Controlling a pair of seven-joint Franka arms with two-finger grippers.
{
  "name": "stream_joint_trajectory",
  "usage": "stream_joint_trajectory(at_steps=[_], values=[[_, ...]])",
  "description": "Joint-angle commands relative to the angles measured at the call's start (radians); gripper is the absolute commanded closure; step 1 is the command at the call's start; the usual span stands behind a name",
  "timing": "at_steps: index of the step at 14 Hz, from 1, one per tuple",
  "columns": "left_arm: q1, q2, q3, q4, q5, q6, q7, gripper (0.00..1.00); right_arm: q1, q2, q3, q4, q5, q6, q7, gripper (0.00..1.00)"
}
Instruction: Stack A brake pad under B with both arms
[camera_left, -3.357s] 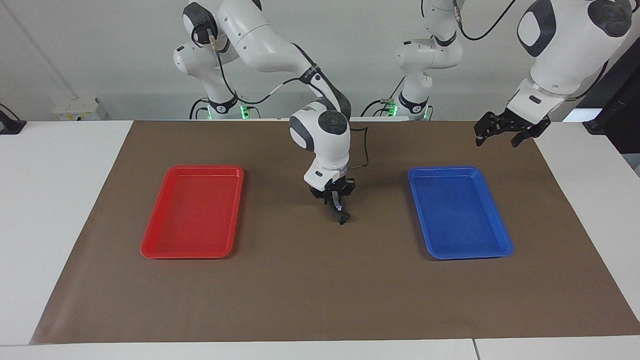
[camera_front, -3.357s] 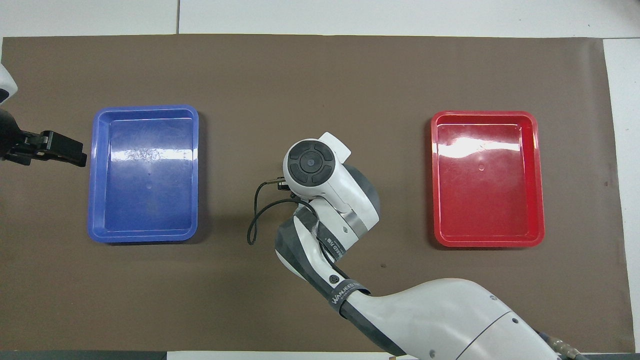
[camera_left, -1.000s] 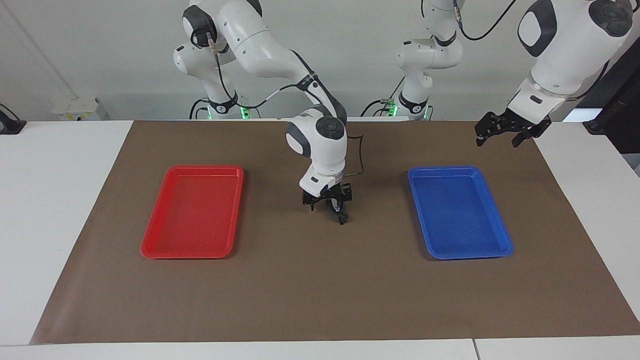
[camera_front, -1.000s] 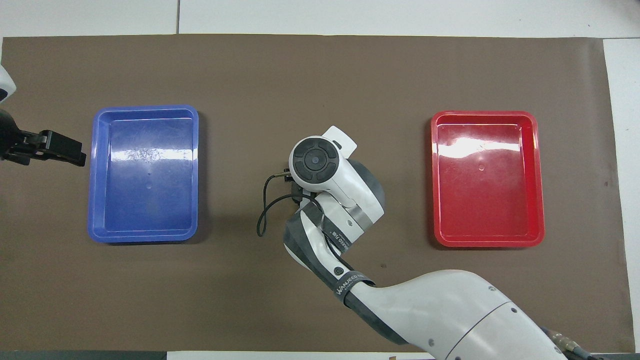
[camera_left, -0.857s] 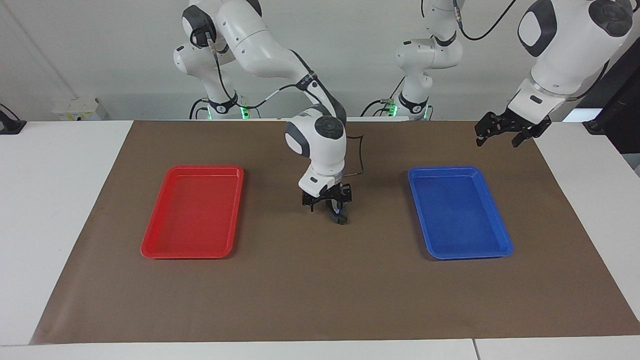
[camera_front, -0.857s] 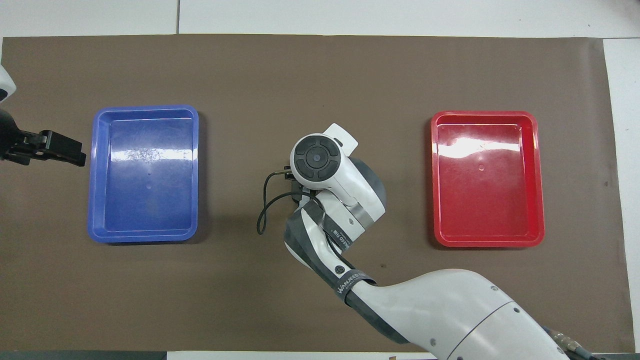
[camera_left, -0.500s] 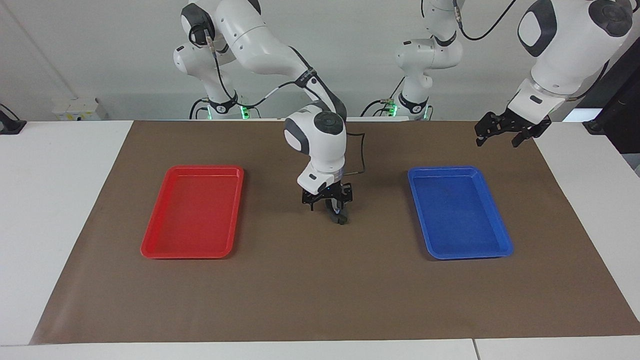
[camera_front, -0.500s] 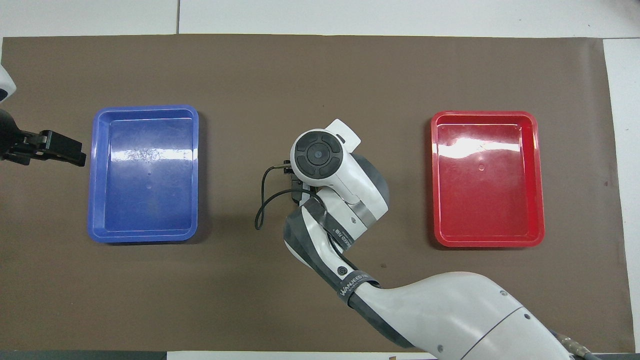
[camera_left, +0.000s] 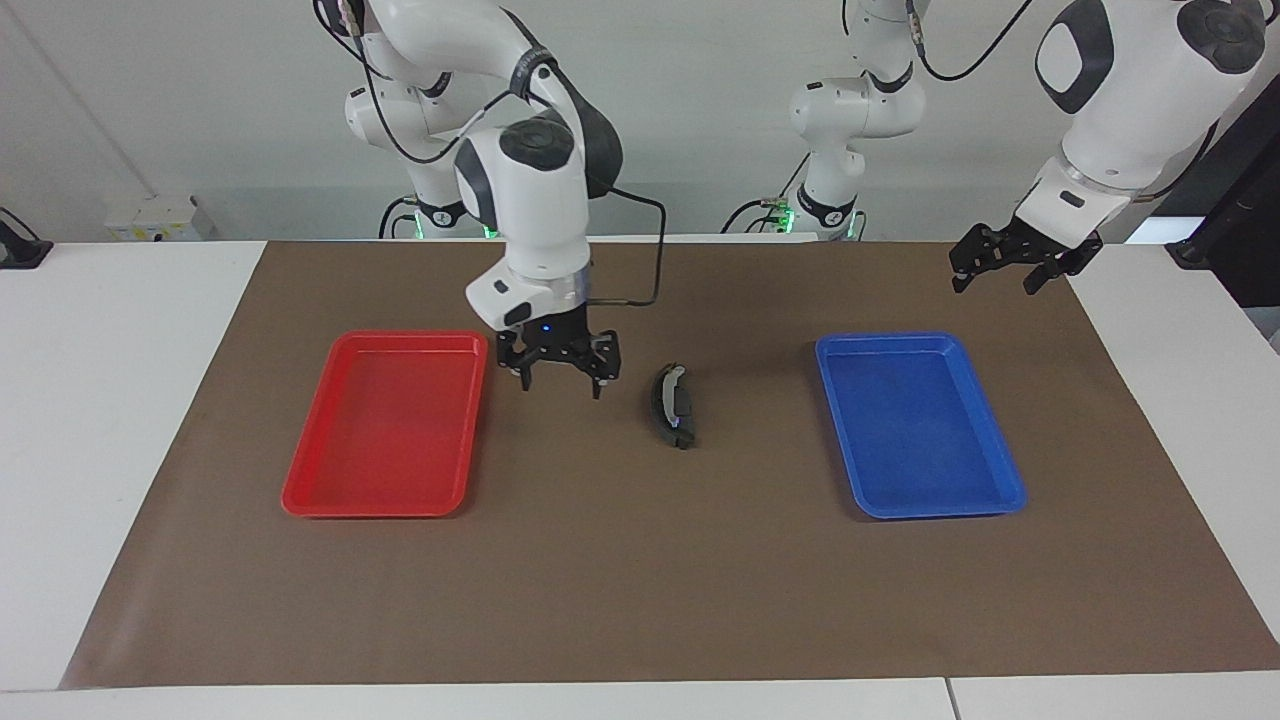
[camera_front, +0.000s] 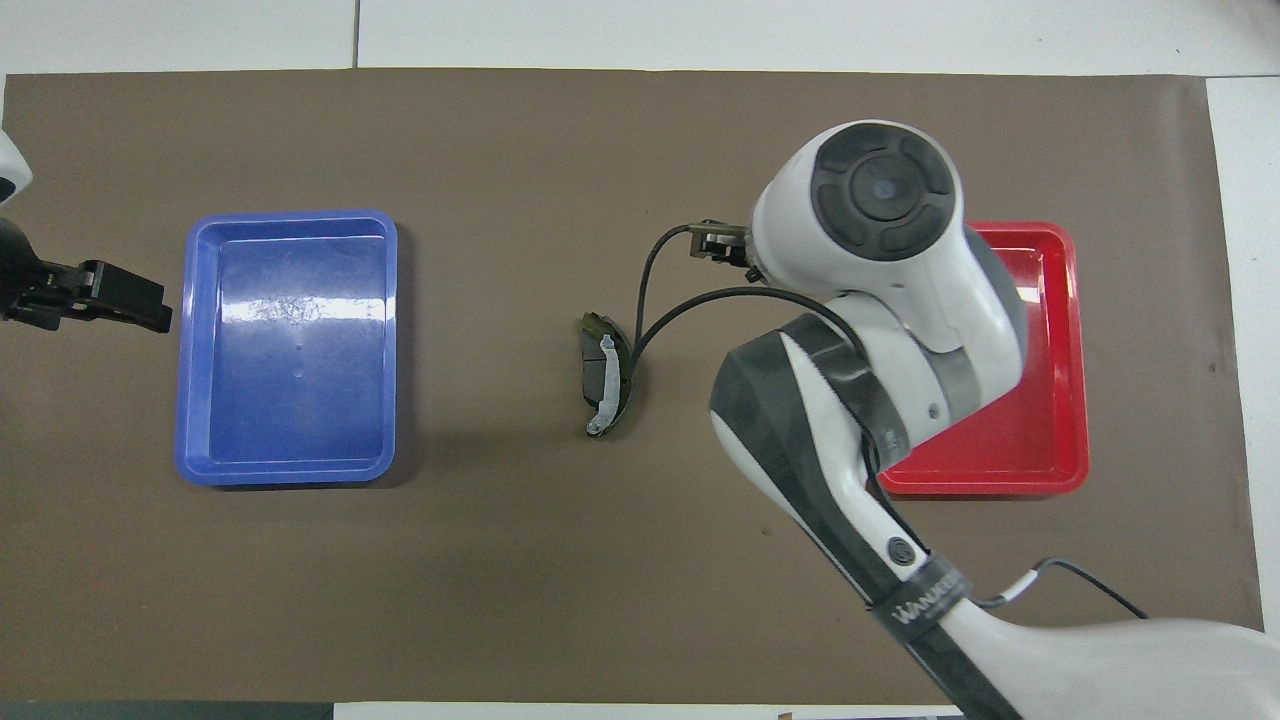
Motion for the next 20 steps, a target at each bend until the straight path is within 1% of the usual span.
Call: stream_joint_trajectory(at_steps=[1,4,7,11,12,14,16,17,18,20], values=[[0.009,-0.009,-0.002,-0.007,-0.012,0.006,-0.007,0.00,-0.113,-0.079,0.017,-0.024,-0.008,-0.044,-0.101,0.01],[0.009,-0.009,-0.002,-0.007,-0.012,0.006,-0.007,0.00,-0.225,-0.149,0.018,-0.024,0.026,-0.140,-0.253,0.01],[0.009,-0.009,-0.002,-0.007,-0.012,0.006,-0.007,0.00,-0.321,-0.206,0.015,-0.024,0.061,-0.255,-0.354,0.01],[0.009,-0.009,-0.002,-0.007,-0.012,0.006,-0.007,0.00,-0.383,-0.240,0.011,-0.012,0.070,-0.379,-0.411,0.01],[0.009,-0.009,-0.002,-0.007,-0.012,0.006,-0.007,0.00,-0.391,-0.245,0.009,-0.006,0.075,-0.407,-0.446,0.01],[0.009,-0.009,-0.002,-0.007,-0.012,0.006,-0.007,0.00,-0.385,-0.260,0.003,-0.007,0.078,-0.430,-0.452,0.01],[0.009,-0.009,-0.002,-0.007,-0.012,0.006,-0.005,0.00,-0.342,-0.259,-0.055,-0.007,0.079,-0.436,-0.457,0.01],[0.009,-0.009,-0.002,-0.007,-0.012,0.006,-0.007,0.00,-0.328,-0.257,-0.071,-0.006,0.093,-0.450,-0.455,0.01],[0.009,-0.009,-0.002,-0.007,-0.012,0.006,-0.007,0.00,-0.345,-0.259,-0.069,-0.004,0.125,-0.459,-0.452,0.01],[0.009,-0.009,-0.002,-0.007,-0.012,0.006,-0.007,0.00,-0.345,-0.257,-0.069,-0.003,0.125,-0.459,-0.454,0.01]])
